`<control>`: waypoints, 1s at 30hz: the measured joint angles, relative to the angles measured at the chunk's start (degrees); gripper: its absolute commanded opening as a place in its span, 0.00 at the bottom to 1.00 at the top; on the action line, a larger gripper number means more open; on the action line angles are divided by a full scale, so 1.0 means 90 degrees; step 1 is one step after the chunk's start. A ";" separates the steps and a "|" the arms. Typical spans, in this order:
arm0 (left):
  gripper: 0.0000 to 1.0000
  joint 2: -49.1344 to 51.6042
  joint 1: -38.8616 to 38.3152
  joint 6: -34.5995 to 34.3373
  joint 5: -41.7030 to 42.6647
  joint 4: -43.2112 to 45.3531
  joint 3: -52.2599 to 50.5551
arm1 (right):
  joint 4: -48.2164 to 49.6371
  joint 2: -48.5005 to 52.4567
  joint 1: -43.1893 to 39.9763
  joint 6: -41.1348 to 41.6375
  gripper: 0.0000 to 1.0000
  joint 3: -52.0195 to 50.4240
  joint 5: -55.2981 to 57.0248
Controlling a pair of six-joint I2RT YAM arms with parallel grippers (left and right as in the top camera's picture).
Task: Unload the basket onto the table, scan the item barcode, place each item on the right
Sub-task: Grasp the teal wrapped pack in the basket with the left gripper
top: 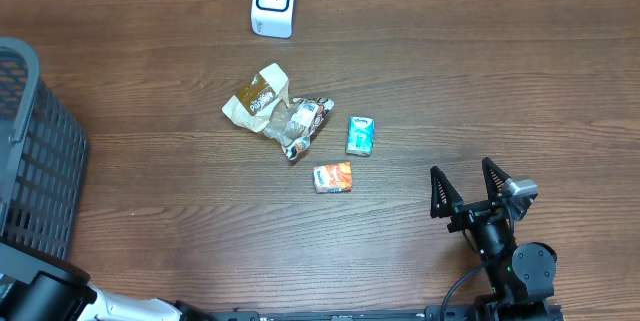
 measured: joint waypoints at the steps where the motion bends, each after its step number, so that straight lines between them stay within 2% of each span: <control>1: 0.85 0.0000 0.0000 0.0000 -0.0019 0.0078 -0.0070 | -0.0002 0.0000 0.0000 0.0000 1.00 0.0000 -0.0002; 8: 0.79 0.0000 0.0000 0.0000 -0.0180 0.0716 -0.0576 | 0.0000 0.0000 -0.0002 0.0000 1.00 0.0000 0.0000; 11: 0.72 0.0000 -0.0002 -0.0002 -0.0299 0.0874 -0.0668 | -0.0002 0.0000 -0.0002 0.0000 1.00 0.0000 -0.0002; 12: 0.56 -0.0002 -0.0002 0.0000 -0.0340 0.0906 -0.0690 | -0.0005 0.0000 0.0000 0.0000 1.00 0.0000 -0.0002; 13: 0.36 -0.0002 0.0000 -0.0012 -0.0389 0.0928 -0.0704 | -0.0002 0.0000 -0.0002 0.0000 1.00 0.0000 -0.0002; 14: 0.10 -0.0002 0.0000 -0.0017 -0.0454 0.0930 -0.0707 | 0.0000 0.0000 -0.0002 0.0000 1.00 0.0000 0.0000; 15: 0.04 -0.0002 0.0002 0.0000 -0.0515 0.0933 -0.0707 | -0.0005 0.0000 -0.0002 -0.0002 1.00 0.0000 -0.0002; 19: 0.04 -0.0068 0.0024 0.0010 -0.0551 0.0843 -0.0695 | 0.0000 0.0000 0.0000 0.0002 1.00 0.0000 -0.0002; 23: 0.04 -0.0068 -0.0002 0.0007 -0.0393 0.0294 -0.0471 | 0.0000 0.0000 -0.0002 -0.0002 1.00 0.0000 0.0000; 27: 0.04 -0.0061 -0.0012 0.0002 0.0248 -0.0537 0.0488 | -0.0005 0.0000 -0.0002 -0.0002 1.00 0.0000 -0.0002; 30: 0.04 -0.0061 -0.0097 0.0000 0.0925 -0.1022 0.1851 | -0.0010 0.0000 -0.0002 0.0000 1.00 0.0000 0.0000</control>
